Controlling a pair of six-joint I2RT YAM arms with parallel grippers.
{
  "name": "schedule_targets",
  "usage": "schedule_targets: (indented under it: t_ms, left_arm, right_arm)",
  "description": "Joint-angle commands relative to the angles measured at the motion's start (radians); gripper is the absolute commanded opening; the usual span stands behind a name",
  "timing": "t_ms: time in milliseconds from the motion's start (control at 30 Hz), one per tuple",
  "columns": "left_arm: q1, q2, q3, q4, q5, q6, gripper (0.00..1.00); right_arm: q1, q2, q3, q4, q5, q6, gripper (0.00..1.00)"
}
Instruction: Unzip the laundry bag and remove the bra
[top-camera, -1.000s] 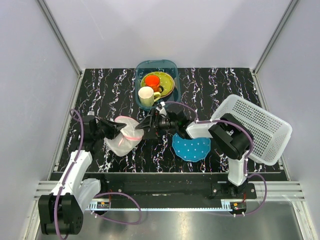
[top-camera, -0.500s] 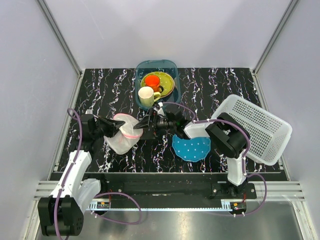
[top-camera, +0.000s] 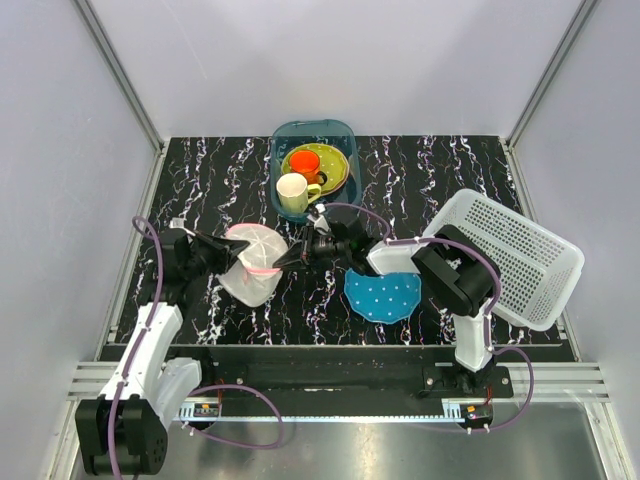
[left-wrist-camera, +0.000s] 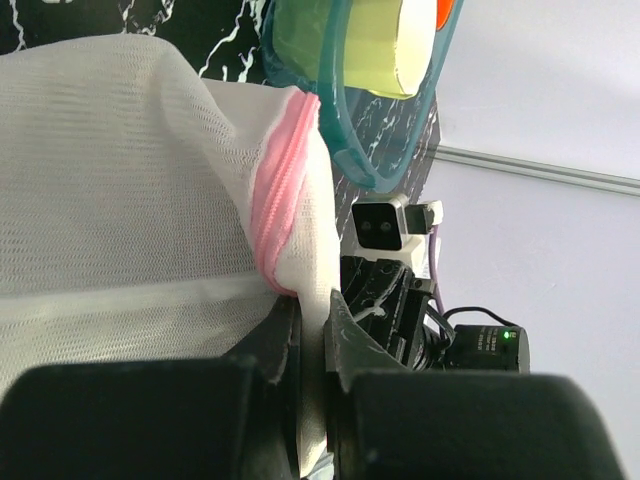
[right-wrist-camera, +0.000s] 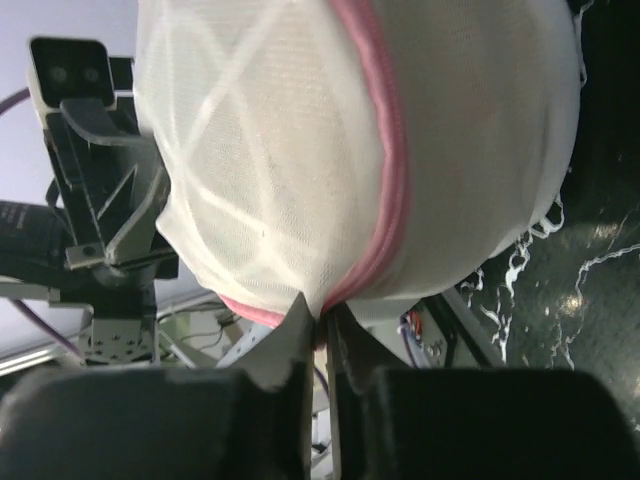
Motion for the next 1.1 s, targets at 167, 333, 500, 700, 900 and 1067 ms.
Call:
schedule_targets:
  t_ms: [167,333,500,700,900,1067]
  left_arm:
    - [0.017,-0.043,0.092,-0.121,0.073,0.178,0.81]
    - [0.072,-0.006,0.159,-0.268,0.145,0.343,0.99]
    - [0.112,0.048,0.184,-0.292,0.255,0.422,0.99]
    - [0.117,0.109,0.198,-0.244,0.355,0.474,0.99]
    - [0.109,0.163,0.193,-0.195,0.409,0.493,0.96]
    - [0.057,0.189,0.181,-0.161,0.401,0.499,0.90]
  right_arm:
    - [-0.099,-0.084,0.018,-0.142,-0.051,-0.206,0.00]
    - [-0.153,-0.106,0.104,-0.507,-0.232,-0.595,0.00]
    - [-0.159,-0.071,0.231,-0.842,-0.279,-0.890,0.00]
    - [-0.158,-0.075,0.324,-1.018,-0.245,-1.056,0.00]
    - [-0.158,-0.052,0.379,-1.087,-0.228,-1.096,0.00]
    - [-0.158,-0.019,0.437,-1.153,-0.226,-1.141,0.00]
